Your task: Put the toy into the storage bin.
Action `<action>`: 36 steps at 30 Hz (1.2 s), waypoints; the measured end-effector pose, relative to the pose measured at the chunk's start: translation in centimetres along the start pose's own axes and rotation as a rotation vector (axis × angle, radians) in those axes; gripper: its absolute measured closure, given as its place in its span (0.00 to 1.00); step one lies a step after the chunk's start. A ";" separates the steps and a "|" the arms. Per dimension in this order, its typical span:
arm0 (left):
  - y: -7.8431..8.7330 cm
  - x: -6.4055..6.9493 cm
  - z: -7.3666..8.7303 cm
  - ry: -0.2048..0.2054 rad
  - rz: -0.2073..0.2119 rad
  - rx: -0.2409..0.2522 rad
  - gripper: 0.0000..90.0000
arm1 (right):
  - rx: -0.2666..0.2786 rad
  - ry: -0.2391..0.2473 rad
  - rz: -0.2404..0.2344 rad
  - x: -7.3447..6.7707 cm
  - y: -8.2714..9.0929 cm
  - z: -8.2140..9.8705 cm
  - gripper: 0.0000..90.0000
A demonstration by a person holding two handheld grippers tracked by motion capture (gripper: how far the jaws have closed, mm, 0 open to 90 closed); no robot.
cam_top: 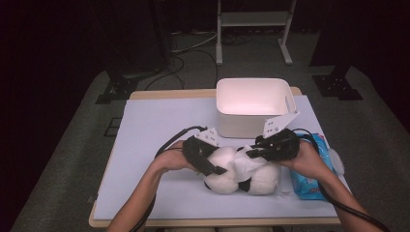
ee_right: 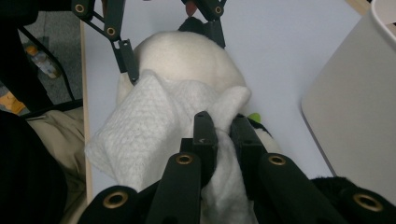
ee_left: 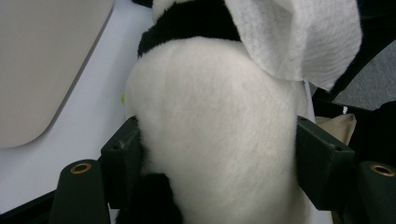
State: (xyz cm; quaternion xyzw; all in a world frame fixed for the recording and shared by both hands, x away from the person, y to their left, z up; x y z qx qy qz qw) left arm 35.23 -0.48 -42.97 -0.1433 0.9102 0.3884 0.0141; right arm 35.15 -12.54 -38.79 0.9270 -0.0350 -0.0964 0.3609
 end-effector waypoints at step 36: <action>-0.1 0.5 1.4 0.142 0.040 0.024 0.13 | 0.005 -0.057 -0.009 -0.5 1.6 3.4 0.92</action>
Point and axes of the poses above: each handheld gripper's, and its own axes: y roughly backward along the jaws, z roughly out of its underside, x roughly to its right, the point moved 10 cm from there along -y, roughly forward along the jaws, and after that the axes turned 14 degrees about -z, right-handed, at the moved point
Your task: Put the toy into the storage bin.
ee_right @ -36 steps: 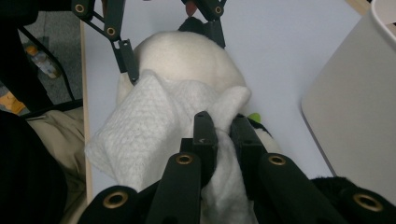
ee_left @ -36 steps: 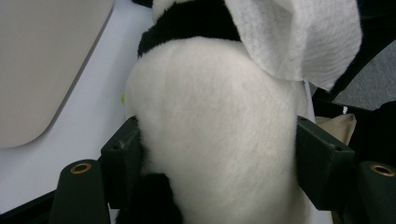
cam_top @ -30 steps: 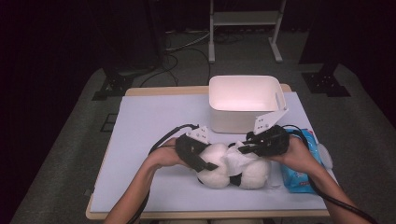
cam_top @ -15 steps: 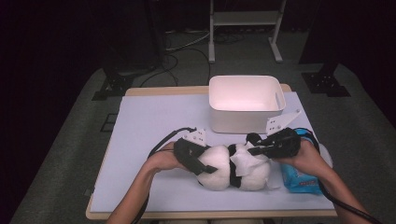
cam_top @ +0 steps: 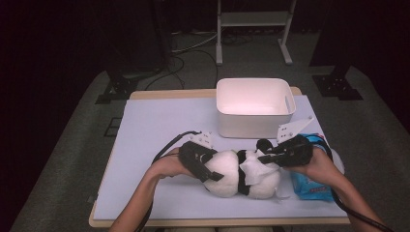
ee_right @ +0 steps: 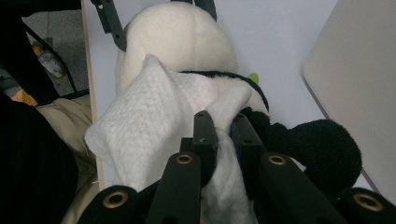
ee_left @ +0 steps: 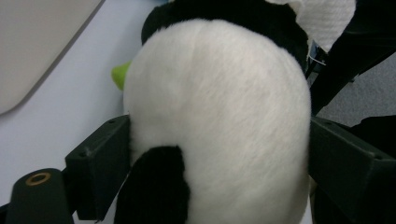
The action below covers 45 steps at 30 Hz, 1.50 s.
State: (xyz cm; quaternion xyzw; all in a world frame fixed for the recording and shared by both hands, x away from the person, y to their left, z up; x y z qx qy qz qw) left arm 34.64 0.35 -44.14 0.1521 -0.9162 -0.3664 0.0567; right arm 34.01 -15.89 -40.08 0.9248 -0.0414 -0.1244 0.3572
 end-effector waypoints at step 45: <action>1.2 0.4 -1.0 -0.096 -0.026 0.009 0.33 | -0.016 0.019 0.000 -0.2 -0.2 -1.8 0.91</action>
Point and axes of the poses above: each handheld gripper's, and its own axes: y roughly backward along the jaws, z roughly out of its underside, x roughly to its right, the point moved 10 cm from there along -y, roughly forward along the jaws, and after that the axes turned 14 degrees about -z, right-handed, at the moved point
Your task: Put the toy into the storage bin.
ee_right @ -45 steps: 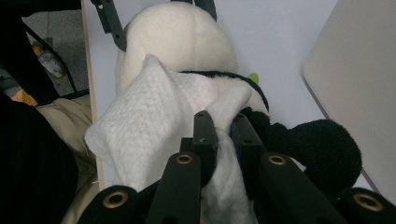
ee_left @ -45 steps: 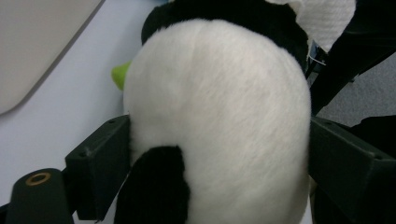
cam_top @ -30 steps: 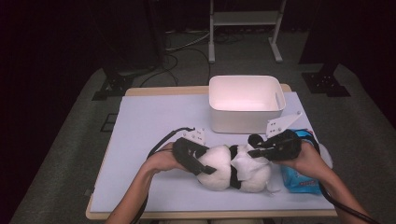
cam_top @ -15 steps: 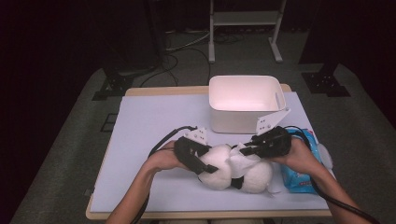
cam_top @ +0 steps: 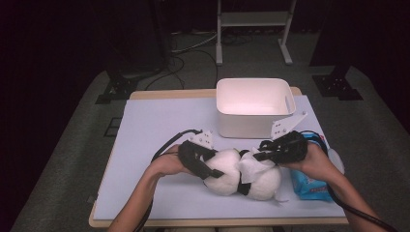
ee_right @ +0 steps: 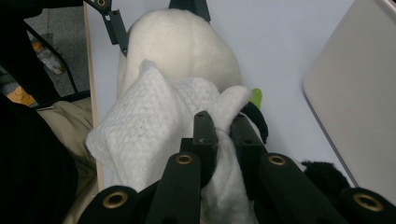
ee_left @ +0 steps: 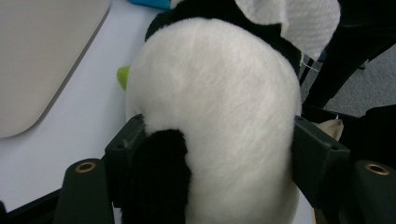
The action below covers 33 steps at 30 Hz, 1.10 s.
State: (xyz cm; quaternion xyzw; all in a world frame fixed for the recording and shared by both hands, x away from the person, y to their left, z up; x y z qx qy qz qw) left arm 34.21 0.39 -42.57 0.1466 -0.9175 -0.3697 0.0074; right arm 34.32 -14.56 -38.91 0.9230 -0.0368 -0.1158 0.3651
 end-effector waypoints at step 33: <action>1.8 -0.4 -1.0 -0.023 -0.030 0.000 0.33 | -0.001 0.027 -0.012 -0.2 -0.8 -1.0 0.91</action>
Point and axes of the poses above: each handheld gripper's, and its own axes: y roughly backward along the jaws, z roughly out of its underside, x roughly to its right, the point moved 10 cm from there along -y, roughly forward along the jaws, and after that the axes turned 14 degrees about -z, right-handed, at the moved point
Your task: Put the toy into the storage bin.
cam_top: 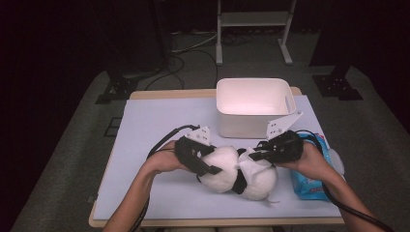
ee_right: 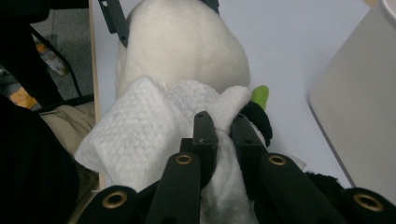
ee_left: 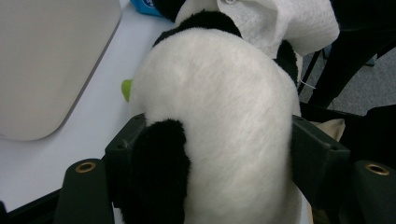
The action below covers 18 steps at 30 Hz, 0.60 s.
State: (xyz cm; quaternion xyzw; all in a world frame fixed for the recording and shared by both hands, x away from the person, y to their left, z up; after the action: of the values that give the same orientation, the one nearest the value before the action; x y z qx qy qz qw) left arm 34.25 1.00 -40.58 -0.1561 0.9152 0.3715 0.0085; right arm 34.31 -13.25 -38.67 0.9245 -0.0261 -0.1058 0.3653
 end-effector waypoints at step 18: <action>-0.3 0.2 0.1 0.061 0.033 0.019 0.22 | 0.022 -0.031 -0.015 -0.6 0.6 2.3 0.91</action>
State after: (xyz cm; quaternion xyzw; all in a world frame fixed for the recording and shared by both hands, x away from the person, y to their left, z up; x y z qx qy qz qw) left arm 34.15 0.83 -40.87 -0.1522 0.9209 0.3580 -0.0240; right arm 33.28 -15.16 -39.84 0.9270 -0.0260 -0.1224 0.3537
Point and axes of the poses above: each handheld gripper's, and its own axes: y roughly backward along the jaws, z roughly out of its underside, x roughly to its right, the point moved 10 cm from there along -y, roughly forward along the jaws, and after that the axes turned 14 degrees about -z, right-handed, at the moved point
